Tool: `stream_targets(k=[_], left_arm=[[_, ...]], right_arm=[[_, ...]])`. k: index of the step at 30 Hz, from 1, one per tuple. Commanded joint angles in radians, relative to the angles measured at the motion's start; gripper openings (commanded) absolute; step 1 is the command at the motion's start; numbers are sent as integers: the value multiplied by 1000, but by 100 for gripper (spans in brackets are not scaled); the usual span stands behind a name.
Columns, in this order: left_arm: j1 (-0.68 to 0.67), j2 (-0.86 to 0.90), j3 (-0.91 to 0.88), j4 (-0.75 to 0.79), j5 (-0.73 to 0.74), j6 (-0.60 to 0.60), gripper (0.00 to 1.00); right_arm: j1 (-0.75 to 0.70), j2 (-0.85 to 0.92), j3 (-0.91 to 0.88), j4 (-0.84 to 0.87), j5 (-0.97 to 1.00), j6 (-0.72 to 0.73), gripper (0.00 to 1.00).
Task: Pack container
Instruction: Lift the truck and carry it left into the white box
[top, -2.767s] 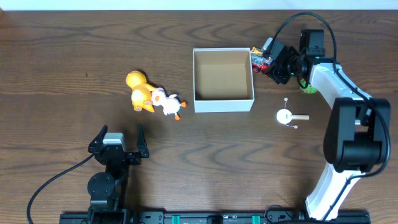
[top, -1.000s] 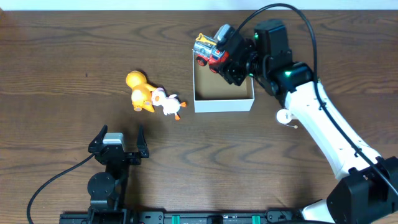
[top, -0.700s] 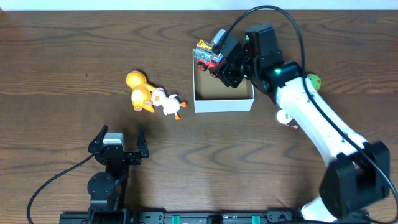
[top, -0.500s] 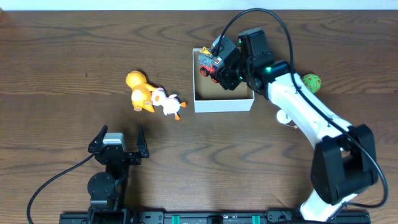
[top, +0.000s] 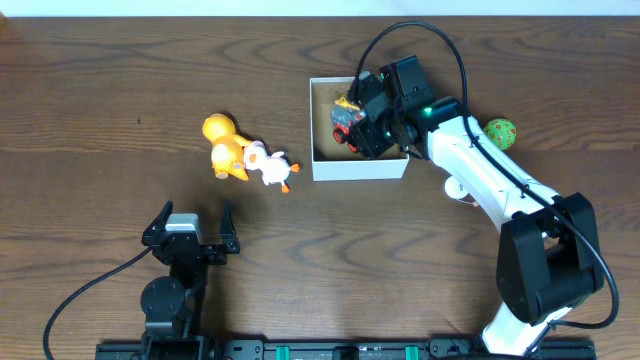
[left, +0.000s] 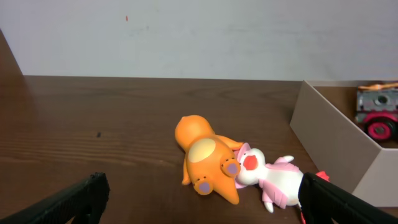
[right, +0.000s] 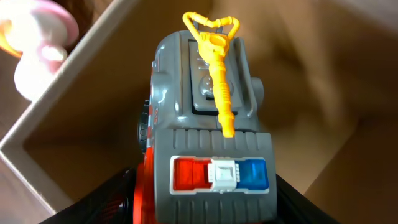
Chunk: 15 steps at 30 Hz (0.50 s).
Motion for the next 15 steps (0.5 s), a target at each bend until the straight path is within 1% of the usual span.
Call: stream_targets(k=[1, 5, 9, 15], left_arm=[[4, 0, -13, -41, -11, 14, 98], [4, 0, -13, -41, -11, 14, 98], [4, 0, -13, -41, -11, 14, 98], [4, 0, -13, -41, -11, 14, 98]], right_arm=[[11, -2, 6, -21, -2, 35, 27], [11, -2, 6, -45, -2, 67, 27], [10, -2, 6, -69, -1, 66, 28], [10, -2, 6, -44, 22, 39, 30]])
